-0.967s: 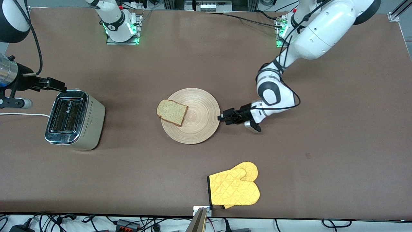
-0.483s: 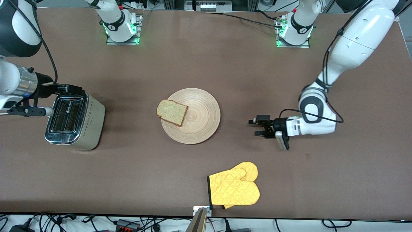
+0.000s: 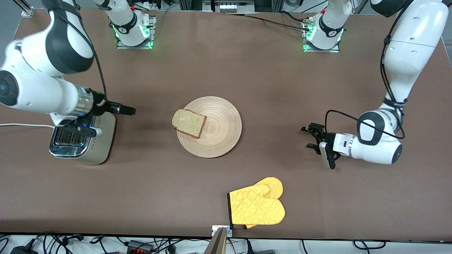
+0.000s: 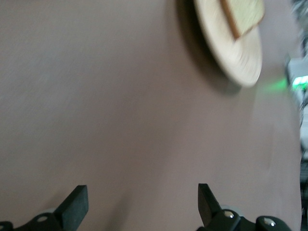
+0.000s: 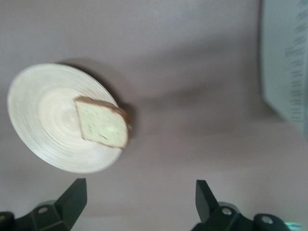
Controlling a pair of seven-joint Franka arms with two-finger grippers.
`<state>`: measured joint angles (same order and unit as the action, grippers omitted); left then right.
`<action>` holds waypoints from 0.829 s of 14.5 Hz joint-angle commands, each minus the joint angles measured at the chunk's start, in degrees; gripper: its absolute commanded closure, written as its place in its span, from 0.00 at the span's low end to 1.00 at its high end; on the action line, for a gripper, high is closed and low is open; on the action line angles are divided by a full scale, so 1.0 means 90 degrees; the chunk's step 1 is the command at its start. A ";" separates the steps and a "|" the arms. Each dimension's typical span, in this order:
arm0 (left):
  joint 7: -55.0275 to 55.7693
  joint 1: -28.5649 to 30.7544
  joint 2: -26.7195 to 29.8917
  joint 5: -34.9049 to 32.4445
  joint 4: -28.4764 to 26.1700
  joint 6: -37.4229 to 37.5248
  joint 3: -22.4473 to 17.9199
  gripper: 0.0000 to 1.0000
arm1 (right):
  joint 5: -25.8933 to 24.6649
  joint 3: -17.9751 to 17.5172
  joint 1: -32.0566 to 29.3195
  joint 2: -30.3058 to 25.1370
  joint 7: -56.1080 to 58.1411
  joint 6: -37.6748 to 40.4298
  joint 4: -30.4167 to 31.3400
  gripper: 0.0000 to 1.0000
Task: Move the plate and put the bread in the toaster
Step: 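Draw back the left gripper while the right gripper reaches the bread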
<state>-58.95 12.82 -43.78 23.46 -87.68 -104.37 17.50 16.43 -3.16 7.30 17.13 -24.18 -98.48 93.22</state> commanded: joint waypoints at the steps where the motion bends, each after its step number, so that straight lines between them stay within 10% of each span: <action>1: 0.0912 -0.0116 0.0118 -0.1225 0.0794 0.0900 -0.0030 0.00 | 0.0362 0.0009 -0.0069 -0.0194 -0.0233 -0.0882 0.0939 0.00; 12: 0.6359 -0.0331 0.1523 -0.2929 0.1588 0.2728 0.0068 0.00 | 0.2010 0.0009 0.0702 -0.0282 -0.0253 -0.4048 0.3246 0.00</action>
<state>-11.31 10.32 -33.29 -1.41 -72.72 -81.93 18.06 30.78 -3.21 12.49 16.78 -25.50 -132.76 119.49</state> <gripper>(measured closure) 0.000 0.000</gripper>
